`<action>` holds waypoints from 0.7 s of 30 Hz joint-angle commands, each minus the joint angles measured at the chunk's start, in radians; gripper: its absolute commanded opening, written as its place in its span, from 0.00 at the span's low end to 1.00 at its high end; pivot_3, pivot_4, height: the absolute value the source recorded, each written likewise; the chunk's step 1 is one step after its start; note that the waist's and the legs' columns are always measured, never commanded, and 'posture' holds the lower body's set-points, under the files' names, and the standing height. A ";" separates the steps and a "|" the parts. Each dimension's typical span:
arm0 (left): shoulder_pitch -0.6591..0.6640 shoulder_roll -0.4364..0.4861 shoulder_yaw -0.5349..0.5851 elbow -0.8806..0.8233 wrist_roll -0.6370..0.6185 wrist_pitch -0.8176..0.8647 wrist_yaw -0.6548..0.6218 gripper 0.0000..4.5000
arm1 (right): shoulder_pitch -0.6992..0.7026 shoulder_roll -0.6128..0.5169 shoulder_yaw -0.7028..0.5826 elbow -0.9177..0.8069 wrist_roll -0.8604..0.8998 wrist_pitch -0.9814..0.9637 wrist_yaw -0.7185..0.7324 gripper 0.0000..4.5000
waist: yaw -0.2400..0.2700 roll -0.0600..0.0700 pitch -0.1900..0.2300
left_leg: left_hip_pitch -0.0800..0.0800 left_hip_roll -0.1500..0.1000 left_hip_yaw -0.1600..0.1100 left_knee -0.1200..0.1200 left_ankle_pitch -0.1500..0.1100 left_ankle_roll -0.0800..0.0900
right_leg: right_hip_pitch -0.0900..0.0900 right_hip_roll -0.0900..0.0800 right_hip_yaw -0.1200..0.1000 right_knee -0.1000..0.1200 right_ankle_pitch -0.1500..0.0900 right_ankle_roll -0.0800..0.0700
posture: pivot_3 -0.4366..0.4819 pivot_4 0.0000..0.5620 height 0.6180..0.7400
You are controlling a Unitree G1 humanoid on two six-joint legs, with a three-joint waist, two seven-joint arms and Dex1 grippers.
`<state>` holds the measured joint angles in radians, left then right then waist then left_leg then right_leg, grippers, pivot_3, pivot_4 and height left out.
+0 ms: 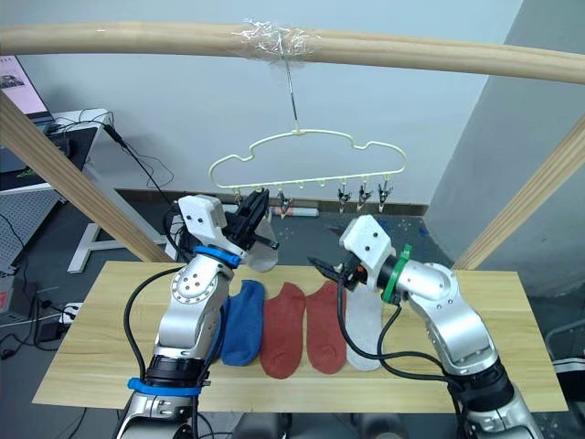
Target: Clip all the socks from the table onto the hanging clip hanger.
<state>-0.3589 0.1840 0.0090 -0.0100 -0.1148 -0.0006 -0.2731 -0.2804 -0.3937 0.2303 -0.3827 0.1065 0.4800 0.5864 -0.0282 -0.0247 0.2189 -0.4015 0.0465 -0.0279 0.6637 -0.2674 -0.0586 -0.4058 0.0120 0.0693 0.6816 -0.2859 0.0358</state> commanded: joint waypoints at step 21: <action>-0.007 0.032 0.022 -0.086 -0.016 0.081 -0.028 0.00 | 0.089 0.212 -0.037 0.604 -0.137 -0.208 -0.282 1.00 | -0.001 0.000 0.001 | 0.001 0.000 0.001 0.000 0.000 0.000 | 0.000 0.001 0.001 0.001 0.000 0.000 | 0.50 0.39 0.71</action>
<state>-0.3592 0.2075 0.0174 -0.0552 -0.1184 0.0809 -0.2974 -0.1879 -0.1834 0.1998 0.2173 -0.0293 0.2792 0.3064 -0.0289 -0.0249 0.2196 -0.4008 0.0469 -0.0274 0.6638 -0.2674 -0.0586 -0.4058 0.0126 0.0699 0.6826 -0.2859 0.0358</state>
